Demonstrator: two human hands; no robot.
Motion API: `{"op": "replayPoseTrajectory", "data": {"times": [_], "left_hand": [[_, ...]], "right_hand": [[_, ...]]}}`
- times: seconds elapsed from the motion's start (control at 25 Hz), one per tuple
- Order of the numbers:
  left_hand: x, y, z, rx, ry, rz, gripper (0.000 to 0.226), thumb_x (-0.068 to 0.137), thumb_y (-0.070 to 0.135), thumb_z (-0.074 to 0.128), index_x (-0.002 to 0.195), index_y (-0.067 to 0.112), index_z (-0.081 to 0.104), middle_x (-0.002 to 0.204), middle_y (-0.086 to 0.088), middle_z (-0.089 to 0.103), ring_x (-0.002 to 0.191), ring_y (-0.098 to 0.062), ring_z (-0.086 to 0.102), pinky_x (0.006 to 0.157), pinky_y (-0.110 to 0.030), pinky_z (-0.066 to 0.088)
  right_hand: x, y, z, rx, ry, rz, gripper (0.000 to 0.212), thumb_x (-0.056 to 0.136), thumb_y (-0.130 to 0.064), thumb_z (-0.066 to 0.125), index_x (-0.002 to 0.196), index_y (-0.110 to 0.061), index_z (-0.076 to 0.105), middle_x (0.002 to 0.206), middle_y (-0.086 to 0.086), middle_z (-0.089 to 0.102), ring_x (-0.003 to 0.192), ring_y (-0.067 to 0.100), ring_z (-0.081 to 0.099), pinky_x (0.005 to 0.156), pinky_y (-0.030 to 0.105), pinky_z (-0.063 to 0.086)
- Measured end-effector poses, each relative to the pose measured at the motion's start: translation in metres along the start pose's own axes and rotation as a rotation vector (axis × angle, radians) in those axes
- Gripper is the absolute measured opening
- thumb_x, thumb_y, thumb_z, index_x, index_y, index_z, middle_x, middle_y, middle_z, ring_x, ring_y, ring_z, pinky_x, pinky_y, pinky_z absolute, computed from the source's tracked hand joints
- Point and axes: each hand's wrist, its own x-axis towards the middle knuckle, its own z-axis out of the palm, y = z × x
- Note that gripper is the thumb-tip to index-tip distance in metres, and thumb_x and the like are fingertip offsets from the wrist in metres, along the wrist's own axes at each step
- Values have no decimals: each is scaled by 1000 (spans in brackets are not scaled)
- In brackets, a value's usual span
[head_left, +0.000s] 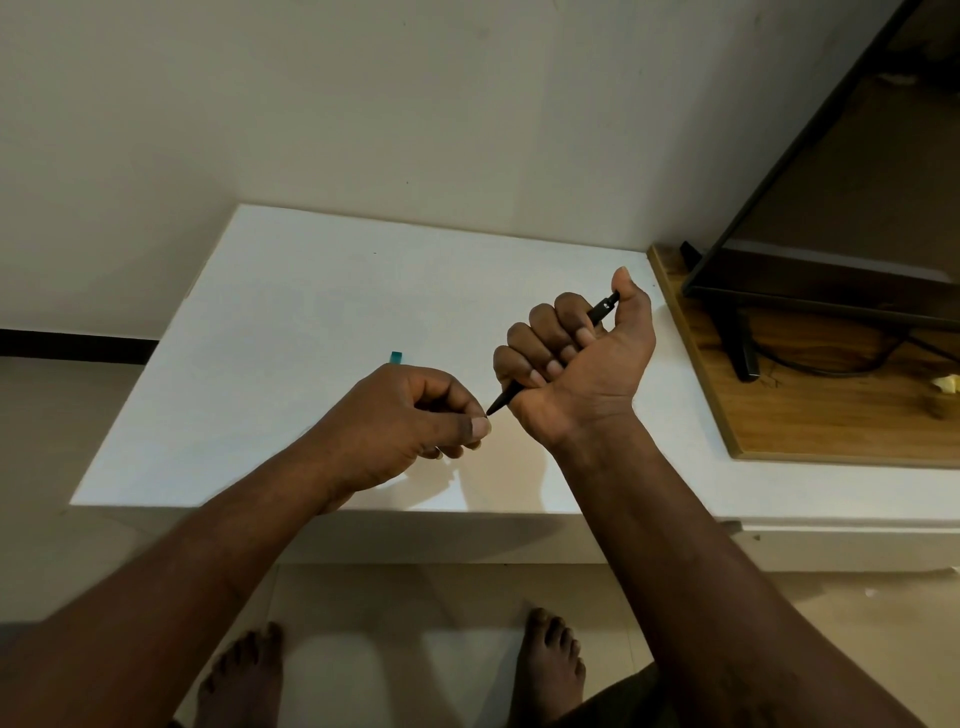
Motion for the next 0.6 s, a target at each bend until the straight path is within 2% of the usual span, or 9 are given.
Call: {"op": "replayPoseTrajectory", "data": {"times": [0.12, 0.28, 0.48, 0.6], "left_hand": [[0, 0, 0, -4, 4, -8, 7, 88, 32, 76, 86, 25, 78, 85, 5, 79, 79, -12, 75, 73, -29, 56], [-1, 3, -3, 16, -23, -15, 1, 86, 30, 78, 85, 29, 78, 85, 4, 79, 81, -12, 74, 74, -29, 57], [-1, 5, -11, 45, -57, -40, 10, 81, 26, 83, 87, 33, 79, 87, 6, 79, 84, -11, 74, 82, -33, 60], [-2, 5, -11, 69, -89, -35, 12, 79, 27, 85, 87, 33, 79, 86, 8, 79, 85, -8, 74, 81, -30, 57]], "right_hand": [[0, 0, 0, 1, -5, -6, 57, 95, -58, 48, 58, -21, 25, 51, -5, 18, 43, 13, 14, 43, 24, 18], [0, -1, 0, 8, 1, 26, 65, 95, -69, 47, 58, -21, 25, 51, -5, 18, 42, 12, 15, 43, 23, 18], [0, -2, -1, 15, 7, 35, 66, 94, -72, 47, 58, -21, 25, 52, -5, 17, 43, 12, 14, 43, 24, 17], [-1, -3, -1, 17, 7, 33, 67, 94, -73, 47, 58, -21, 25, 51, -5, 18, 43, 12, 14, 43, 23, 17]]}}
